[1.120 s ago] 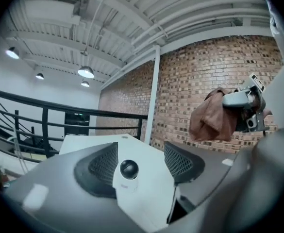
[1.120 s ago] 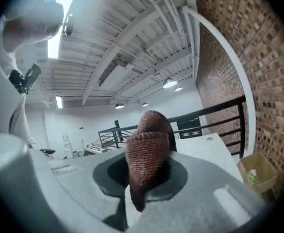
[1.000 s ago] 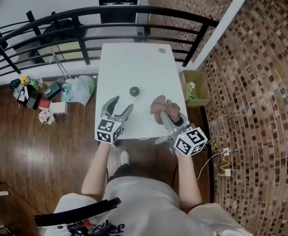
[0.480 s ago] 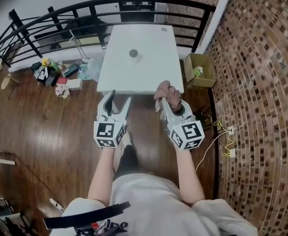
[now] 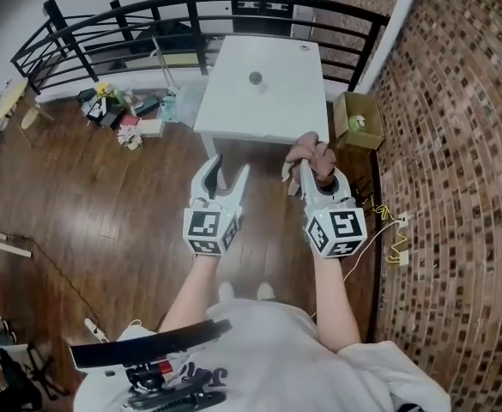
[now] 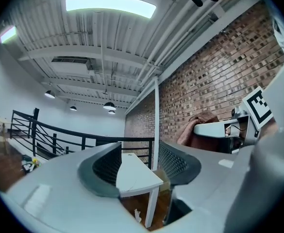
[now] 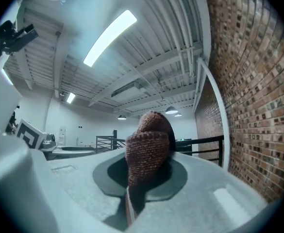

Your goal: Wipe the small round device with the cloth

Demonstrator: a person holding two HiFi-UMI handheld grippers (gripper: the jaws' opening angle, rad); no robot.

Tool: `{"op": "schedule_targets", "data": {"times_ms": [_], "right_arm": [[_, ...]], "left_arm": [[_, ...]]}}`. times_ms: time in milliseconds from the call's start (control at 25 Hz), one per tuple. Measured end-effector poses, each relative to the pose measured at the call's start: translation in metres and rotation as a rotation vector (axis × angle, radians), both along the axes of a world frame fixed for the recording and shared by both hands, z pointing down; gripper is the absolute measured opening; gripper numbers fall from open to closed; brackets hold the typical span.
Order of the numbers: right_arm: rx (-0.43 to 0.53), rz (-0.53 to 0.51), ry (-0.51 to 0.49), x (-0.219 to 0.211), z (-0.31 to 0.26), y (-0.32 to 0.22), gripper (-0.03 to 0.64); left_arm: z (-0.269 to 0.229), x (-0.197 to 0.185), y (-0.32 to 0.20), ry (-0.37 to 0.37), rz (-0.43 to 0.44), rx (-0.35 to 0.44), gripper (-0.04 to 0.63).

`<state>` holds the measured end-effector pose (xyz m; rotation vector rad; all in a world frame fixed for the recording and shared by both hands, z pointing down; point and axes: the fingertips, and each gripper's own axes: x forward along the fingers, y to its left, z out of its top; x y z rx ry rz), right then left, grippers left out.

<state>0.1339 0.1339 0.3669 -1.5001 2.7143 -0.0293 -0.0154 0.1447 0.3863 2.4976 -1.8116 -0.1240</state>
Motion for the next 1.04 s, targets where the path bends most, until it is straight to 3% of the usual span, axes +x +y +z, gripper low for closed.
{"op": "schedule_targets", "data": {"times_ms": [240, 440, 600, 1040], "right_arm": [[0.02, 0.013, 0.024, -0.012, -0.005, 0.025, 0.028], [0.015, 0.014, 0.048, -0.027, -0.002, 0.037, 0.028], [0.028, 0.036, 0.053, -0.03, -0.009, 0.037, 0.028], [0.044, 0.082, 0.041, 0.0, -0.015, 0.026, 0.029]], "left_arm": [[0.001, -0.013, 0.02, 0.0, 0.01, 0.014, 0.255], [-0.006, -0.03, 0.027, -0.076, -0.019, 0.08, 0.235], [-0.008, -0.035, 0.025, -0.072, -0.007, 0.077, 0.235], [0.002, -0.006, 0.014, -0.072, 0.047, 0.067, 0.236]]}}
